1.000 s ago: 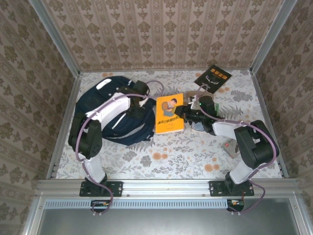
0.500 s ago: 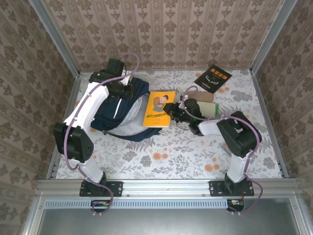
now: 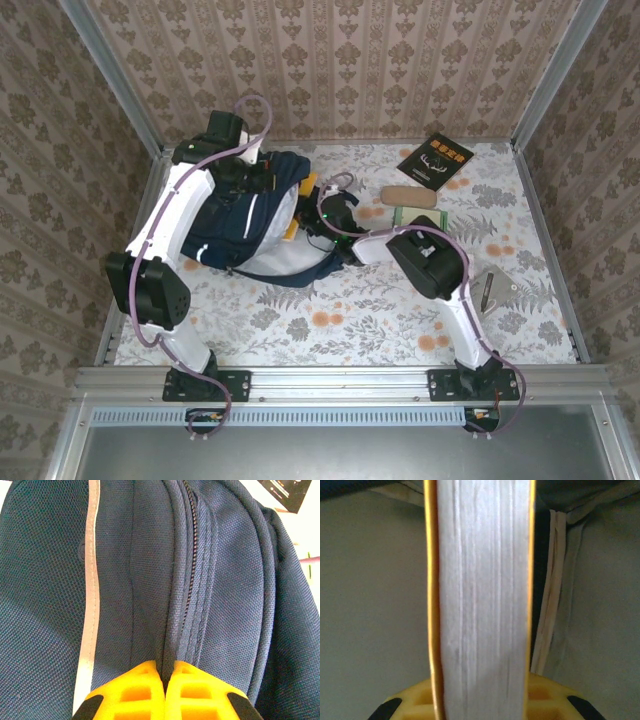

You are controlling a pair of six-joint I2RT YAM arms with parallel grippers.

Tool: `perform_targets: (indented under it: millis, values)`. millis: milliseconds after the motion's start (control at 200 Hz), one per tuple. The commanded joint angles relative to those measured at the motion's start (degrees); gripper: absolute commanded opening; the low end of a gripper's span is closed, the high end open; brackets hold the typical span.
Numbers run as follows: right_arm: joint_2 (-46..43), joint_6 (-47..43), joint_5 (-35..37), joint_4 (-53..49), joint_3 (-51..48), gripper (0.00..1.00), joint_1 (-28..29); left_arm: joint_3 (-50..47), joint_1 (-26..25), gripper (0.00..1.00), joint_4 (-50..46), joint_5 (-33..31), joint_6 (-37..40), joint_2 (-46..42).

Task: Pack books, pencil case, and school supplies into a backpack

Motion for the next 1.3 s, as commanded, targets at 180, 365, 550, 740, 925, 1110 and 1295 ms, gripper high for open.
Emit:
perform_targets:
  millis: [180,365,550,740,925,1110,1295]
  values:
    - [11.06,3.87,11.87,-8.85,21.88,0.0,3.16,1.9,-0.39,0.0,3.81,6.05,-1.51,-1.29]
    - [16.24,0.32,12.25,-23.67,34.58,0.08,3.88,1.03,-0.37,0.0,4.22,6.43,-1.55,-1.27]
    - [18.09,2.19,4.01,-28.06,39.25,0.43,3.12,0.27,-0.06,0.0,4.34,6.07,-1.25,-1.7]
    - [6.68,-4.55,5.38,-26.52,25.32,0.63,2.51,0.12,1.09,0.0,4.73,6.24,-1.06,-1.73]
    - [-0.23,-3.47,1.76,-25.83,15.75,0.66,0.77,-0.38,2.2,0.0,5.21,6.33,-1.16,-1.7]
    - [-7.99,-3.06,0.86,-23.62,5.33,0.65,-0.26,-0.44,3.01,0.0,5.02,5.92,-0.92,-1.12]
    - [-17.86,-9.15,-2.64,-28.14,-4.88,0.63,-2.77,-1.7,3.53,0.0,3.51,4.69,0.98,-0.89]
